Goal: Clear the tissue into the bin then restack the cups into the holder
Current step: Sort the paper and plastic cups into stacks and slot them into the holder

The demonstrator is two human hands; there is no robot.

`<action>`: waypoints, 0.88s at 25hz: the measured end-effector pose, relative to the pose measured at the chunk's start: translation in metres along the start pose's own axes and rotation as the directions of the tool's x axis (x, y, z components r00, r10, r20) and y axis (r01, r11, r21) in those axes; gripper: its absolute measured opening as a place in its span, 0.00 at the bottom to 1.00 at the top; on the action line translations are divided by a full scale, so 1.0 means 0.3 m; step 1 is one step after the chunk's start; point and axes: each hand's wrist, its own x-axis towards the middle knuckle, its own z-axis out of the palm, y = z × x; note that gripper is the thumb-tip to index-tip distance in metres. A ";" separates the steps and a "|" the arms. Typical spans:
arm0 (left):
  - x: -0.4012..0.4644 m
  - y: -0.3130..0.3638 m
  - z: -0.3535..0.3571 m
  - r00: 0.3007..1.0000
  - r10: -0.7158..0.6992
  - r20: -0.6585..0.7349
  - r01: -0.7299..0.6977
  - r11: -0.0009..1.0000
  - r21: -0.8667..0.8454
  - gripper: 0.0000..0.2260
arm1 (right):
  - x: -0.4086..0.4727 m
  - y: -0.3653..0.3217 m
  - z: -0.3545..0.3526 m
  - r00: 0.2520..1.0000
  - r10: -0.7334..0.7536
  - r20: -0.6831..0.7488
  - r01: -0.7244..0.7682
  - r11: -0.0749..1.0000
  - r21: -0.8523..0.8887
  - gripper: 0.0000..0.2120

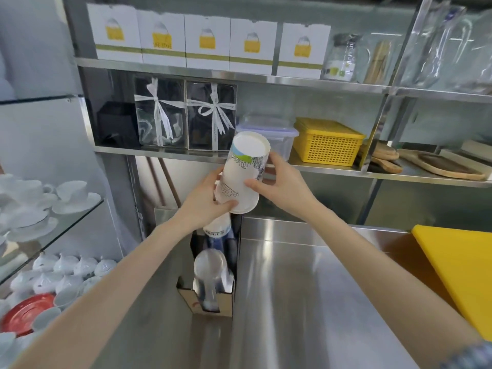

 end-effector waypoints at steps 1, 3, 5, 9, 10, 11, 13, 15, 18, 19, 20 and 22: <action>0.037 -0.007 -0.010 1.000 0.000 -0.009 0.000 1.000 0.019 0.32 | 0.037 0.002 0.010 1.000 -0.016 -0.010 0.016 1.000 0.000 0.29; 0.107 -0.030 -0.025 1.000 0.001 -0.025 0.001 0.998 0.065 0.32 | 0.108 0.011 0.035 0.999 -0.032 -0.025 0.032 0.999 0.011 0.28; 0.168 -0.061 -0.034 1.000 -0.002 -0.024 0.003 0.997 0.076 0.32 | 0.176 0.034 0.067 0.999 -0.033 -0.030 0.034 0.999 0.021 0.29; 0.255 -0.156 -0.023 0.999 -0.040 0.006 0.039 0.995 0.096 0.32 | 0.273 0.111 0.148 1.000 -0.008 -0.012 0.008 1.000 0.004 0.30; 0.265 -0.183 -0.012 0.999 -0.049 0.015 0.047 0.993 0.109 0.31 | 0.282 0.134 0.170 1.000 -0.004 0.002 0.004 1.000 -0.007 0.30; 0.275 -0.207 0.000 0.998 -0.059 0.026 0.055 0.992 0.115 0.29 | 0.289 0.156 0.190 1.000 0.001 0.018 -0.001 1.000 -0.015 0.31; 0.287 -0.245 0.027 0.996 -0.079 0.045 0.073 0.990 0.122 0.28 | 0.296 0.197 0.226 0.999 0.024 0.036 -0.023 0.999 -0.024 0.31; 0.285 -0.268 0.049 0.994 -0.094 0.061 0.085 0.986 0.143 0.27 | 0.295 0.236 0.256 0.997 0.054 0.051 -0.052 0.998 -0.041 0.31; 0.283 -0.280 0.069 0.994 -0.089 0.070 0.076 0.982 0.171 0.27 | 0.292 0.283 0.287 0.987 0.102 0.124 -0.092 0.993 -0.079 0.31; 0.283 -0.279 0.068 0.994 -0.081 0.074 0.068 0.983 0.173 0.27 | 0.291 0.292 0.292 0.980 0.116 0.163 -0.104 0.991 -0.082 0.31; 0.282 -0.277 0.064 0.995 -0.073 0.073 0.059 0.983 0.171 0.28 | 0.289 0.297 0.294 0.972 0.125 0.200 -0.107 0.990 -0.097 0.31; 0.277 -0.270 0.053 0.997 -0.047 0.058 0.037 0.987 0.159 0.27 | 0.280 0.298 0.291 0.972 0.110 0.210 -0.083 0.988 -0.132 0.30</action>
